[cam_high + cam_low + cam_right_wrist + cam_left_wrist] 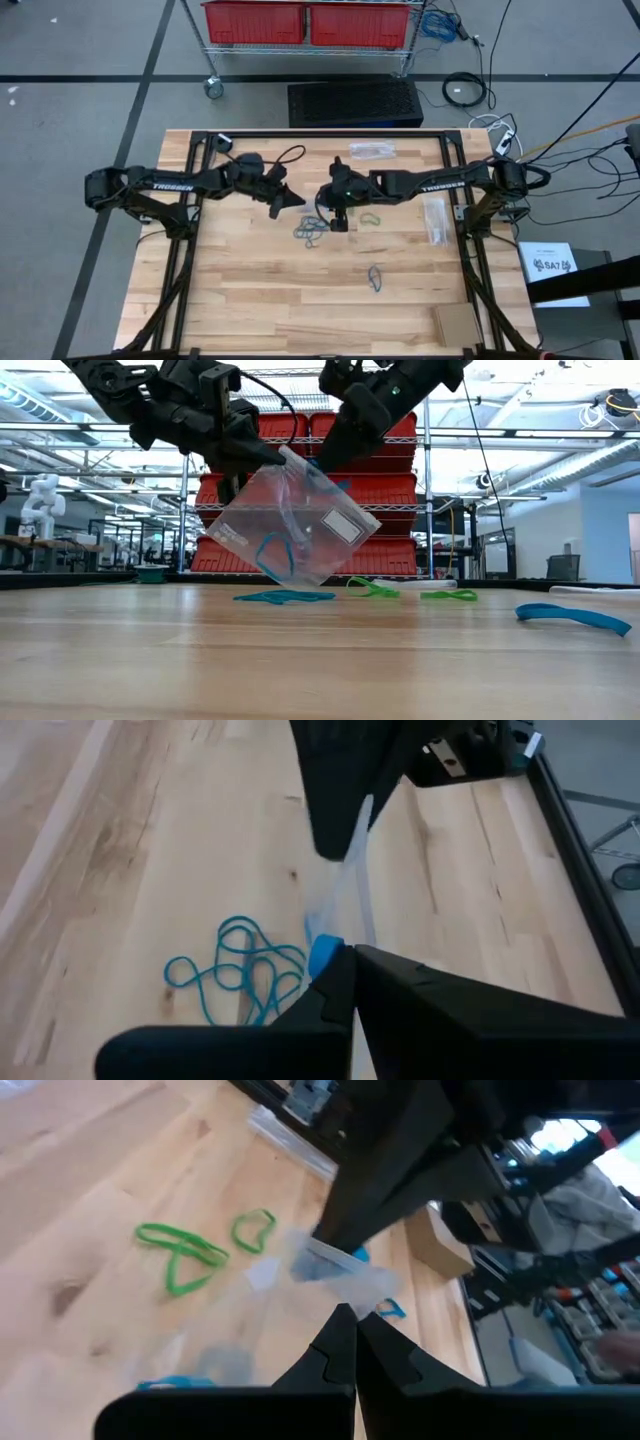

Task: Sort rubber bands
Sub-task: Put the blue rubber band into the transparent zip bag

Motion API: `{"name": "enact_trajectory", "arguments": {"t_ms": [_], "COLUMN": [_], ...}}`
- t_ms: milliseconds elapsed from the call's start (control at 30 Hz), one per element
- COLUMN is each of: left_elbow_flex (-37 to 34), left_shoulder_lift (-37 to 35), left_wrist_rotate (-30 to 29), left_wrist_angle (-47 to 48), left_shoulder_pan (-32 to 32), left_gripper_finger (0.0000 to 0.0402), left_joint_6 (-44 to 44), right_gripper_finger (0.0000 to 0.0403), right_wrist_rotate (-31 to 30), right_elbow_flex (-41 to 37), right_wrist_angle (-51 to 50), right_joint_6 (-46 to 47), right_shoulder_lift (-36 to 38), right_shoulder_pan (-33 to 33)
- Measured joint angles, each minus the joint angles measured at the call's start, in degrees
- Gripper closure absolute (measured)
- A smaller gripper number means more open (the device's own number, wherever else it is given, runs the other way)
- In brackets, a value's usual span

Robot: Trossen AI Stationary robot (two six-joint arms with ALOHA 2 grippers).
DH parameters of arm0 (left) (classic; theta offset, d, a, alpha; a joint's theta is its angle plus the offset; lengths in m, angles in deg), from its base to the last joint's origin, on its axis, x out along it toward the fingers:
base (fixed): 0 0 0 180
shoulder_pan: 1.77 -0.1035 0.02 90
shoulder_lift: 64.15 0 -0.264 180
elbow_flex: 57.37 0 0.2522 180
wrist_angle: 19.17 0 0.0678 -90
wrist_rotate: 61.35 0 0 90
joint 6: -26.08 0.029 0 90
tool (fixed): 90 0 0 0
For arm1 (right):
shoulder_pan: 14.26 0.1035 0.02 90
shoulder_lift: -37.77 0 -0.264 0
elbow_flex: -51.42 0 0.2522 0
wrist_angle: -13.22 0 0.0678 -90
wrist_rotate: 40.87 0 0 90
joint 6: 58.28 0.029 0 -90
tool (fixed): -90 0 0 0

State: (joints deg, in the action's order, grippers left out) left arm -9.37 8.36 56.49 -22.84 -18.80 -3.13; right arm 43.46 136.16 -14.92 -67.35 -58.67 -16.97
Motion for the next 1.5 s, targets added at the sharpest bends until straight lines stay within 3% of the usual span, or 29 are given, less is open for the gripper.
{"name": "enact_trajectory", "arguments": {"t_ms": [433,800,967,1233,1367,1500], "left_elbow_flex": [0.0,0.0,0.0,0.0,0.0,0.0], "left_shoulder_lift": [0.02,0.02,0.02,-0.79,-1.42,-2.29], "left_wrist_rotate": [0.67,-2.15,-3.26,-3.26,-3.27,-3.75], "left_wrist_angle": [-0.28,-1.93,-2.09,-3.63,-4.44,-4.97], "left_shoulder_pan": [2.46,2.44,2.44,2.44,2.44,2.42], "left_gripper_finger": [0.0401,0.0401,0.0401,0.0401,0.0401,0.0401], "left_joint_6": [1.67,4.29,5.85,7.37,8.59,9.27], "right_gripper_finger": [0.0397,0.0297,0.0272,0.0281,0.0281,0.0281], "right_wrist_rotate": [5.88,5.82,5.42,6.11,10.23,14.33], "right_elbow_flex": [-0.06,-0.06,-0.06,-2.95,-13.78,-29.76], "right_wrist_angle": [4.25,0.85,-7.0,-25.37,-17.06,9.37], "right_joint_6": [2.03,5.41,5.42,6.58,10.02,15.4], "right_shoulder_lift": [-3.13,3.14,8.52,16.67,20.42,23.56], "right_shoulder_pan": [-1.44,-1.39,-1.53,-2.33,-2.48,-2.46]}}
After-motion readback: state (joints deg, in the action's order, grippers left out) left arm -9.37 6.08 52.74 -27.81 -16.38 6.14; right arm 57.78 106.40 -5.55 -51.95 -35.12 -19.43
